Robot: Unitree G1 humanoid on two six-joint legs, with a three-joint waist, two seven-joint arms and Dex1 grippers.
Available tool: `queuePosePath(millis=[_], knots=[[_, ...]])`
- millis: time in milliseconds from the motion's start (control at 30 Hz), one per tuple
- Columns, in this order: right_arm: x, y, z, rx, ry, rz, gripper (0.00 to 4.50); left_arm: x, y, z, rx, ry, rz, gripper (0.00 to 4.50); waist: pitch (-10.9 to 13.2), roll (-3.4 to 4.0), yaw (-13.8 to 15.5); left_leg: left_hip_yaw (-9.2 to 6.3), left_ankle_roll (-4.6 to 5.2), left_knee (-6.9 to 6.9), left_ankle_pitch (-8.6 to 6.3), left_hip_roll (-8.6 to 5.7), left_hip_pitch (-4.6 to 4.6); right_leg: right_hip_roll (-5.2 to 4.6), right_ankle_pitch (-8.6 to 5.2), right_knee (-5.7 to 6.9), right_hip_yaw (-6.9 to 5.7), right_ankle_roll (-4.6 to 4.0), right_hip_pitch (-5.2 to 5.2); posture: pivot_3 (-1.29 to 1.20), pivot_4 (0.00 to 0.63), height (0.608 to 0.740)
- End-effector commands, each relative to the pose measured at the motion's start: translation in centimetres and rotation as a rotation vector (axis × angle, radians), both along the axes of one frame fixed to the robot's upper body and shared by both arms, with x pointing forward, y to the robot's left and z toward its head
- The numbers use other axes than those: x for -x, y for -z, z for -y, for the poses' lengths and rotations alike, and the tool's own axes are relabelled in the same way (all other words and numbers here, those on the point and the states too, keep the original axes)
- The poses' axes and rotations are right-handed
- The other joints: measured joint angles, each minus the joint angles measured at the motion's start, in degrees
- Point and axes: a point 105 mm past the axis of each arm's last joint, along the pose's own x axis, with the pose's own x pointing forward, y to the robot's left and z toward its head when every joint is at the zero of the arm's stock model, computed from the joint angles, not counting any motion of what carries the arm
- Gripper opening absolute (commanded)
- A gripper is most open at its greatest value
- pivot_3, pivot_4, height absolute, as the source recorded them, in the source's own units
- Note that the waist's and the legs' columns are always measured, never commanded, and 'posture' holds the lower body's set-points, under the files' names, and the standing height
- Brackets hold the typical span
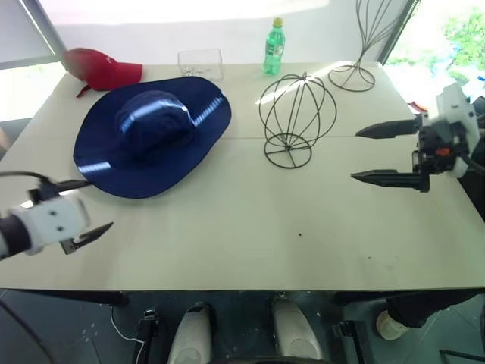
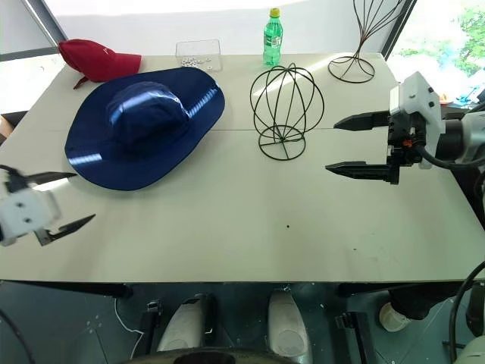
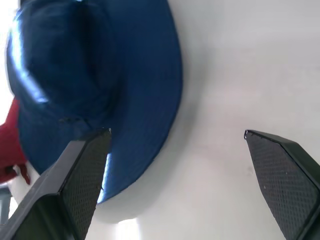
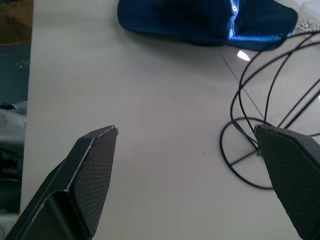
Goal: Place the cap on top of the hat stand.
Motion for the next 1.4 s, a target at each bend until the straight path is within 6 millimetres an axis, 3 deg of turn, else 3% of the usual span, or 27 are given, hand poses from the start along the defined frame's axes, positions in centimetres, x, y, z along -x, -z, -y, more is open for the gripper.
queuePosePath(millis=[33,300,667,1000,1200,1300,1400], knots=[[1.8,-1.1,-1.2,-0.005,-0.029,0.037,4.5,-1.6,1.1,1.9,-0.049,0.061,0.09,4.46,0.0,-0.01,0.52,0.01,0.0,0.01,0.0,0.0,-0.01,-0.01,0.0,0.0,0.0,0.0,0.0,0.0,0.15,0.739],[3.0,-1.4,-2.0,-0.032,-0.002,0.034,4.5,-6.2,2.5,4.1,-0.132,0.029,0.322,4.46,-0.02,-0.07,1.49,0.01,0.01,0.09,0.01,0.0,-0.05,0.02,0.09,0.04,-0.01,0.13,0.0,0.0,0.15,0.739],[3.1,-1.0,-1.5,-0.024,0.038,0.038,4.5,-11.3,4.4,5.2,-0.112,-0.073,0.43,4.46,-0.05,-0.1,2.64,0.0,0.02,0.2,0.01,0.0,-0.03,0.05,0.2,0.05,-0.01,0.3,0.07,0.0,0.15,0.739],[3.0,-1.3,-1.6,-0.018,0.039,0.05,4.5,-14.1,4.5,4.6,-0.134,-0.166,0.518,4.46,-0.06,-0.11,2.7,-0.02,0.01,0.24,0.02,-0.01,-0.01,0.06,0.39,0.05,-0.02,0.5,0.12,0.0,0.15,0.739],[2.8,-1.5,-1.4,-0.021,0.067,0.068,4.5,-14.4,4.6,4.4,-0.106,-0.165,0.496,4.46,-0.06,-0.11,2.64,-0.01,-0.01,0.26,0.03,0.0,0.0,0.06,0.42,0.05,-0.02,0.5,0.13,0.0,0.15,0.739],[2.8,-1.5,-1.4,-0.026,0.076,0.07,4.5,-14.7,4.4,4.3,-0.091,-0.175,0.497,3.56,-0.06,-0.11,2.59,-0.01,-0.01,0.25,0.03,-0.01,0.0,0.06,0.44,0.05,-0.02,0.53,0.12,0.0,0.15,0.739],[2.8,-1.6,-1.3,-0.029,0.088,0.074,4.5,-15.1,3.9,4.5,-0.082,-0.165,0.501,2.05,-0.06,-0.11,2.62,-0.01,-0.01,0.26,0.03,0.0,-0.01,0.06,0.44,0.05,-0.01,0.53,0.12,0.0,0.15,0.739]])
